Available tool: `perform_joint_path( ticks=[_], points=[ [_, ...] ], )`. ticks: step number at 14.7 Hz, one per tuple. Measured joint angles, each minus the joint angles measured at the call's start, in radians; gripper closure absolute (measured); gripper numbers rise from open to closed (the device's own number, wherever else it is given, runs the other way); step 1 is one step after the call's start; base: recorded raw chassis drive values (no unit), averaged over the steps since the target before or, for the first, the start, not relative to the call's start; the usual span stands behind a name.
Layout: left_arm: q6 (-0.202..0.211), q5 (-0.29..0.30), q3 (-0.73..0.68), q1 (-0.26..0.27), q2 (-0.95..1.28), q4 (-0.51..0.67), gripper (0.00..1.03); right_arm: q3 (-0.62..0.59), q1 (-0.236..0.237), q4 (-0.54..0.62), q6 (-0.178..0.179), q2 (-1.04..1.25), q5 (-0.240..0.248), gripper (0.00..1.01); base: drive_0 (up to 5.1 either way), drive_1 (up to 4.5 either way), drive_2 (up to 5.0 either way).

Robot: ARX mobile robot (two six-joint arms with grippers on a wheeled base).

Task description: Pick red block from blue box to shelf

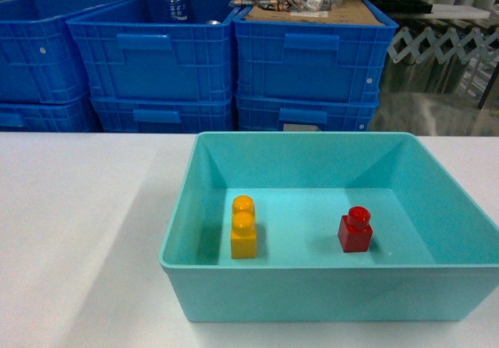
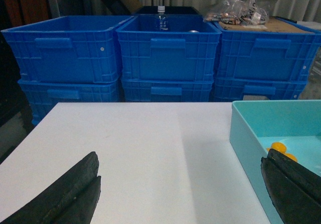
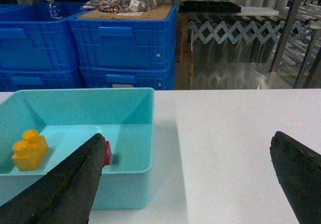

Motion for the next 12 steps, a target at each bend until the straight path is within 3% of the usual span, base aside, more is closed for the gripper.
perform_joint_path(
  ticks=[12],
  points=[
    [0.000,0.000,0.000,0.000,0.000,0.000,0.05,0.000,0.000,0.000,0.000,0.000,0.000,0.03,0.0,0.00,0.0]
  ],
)
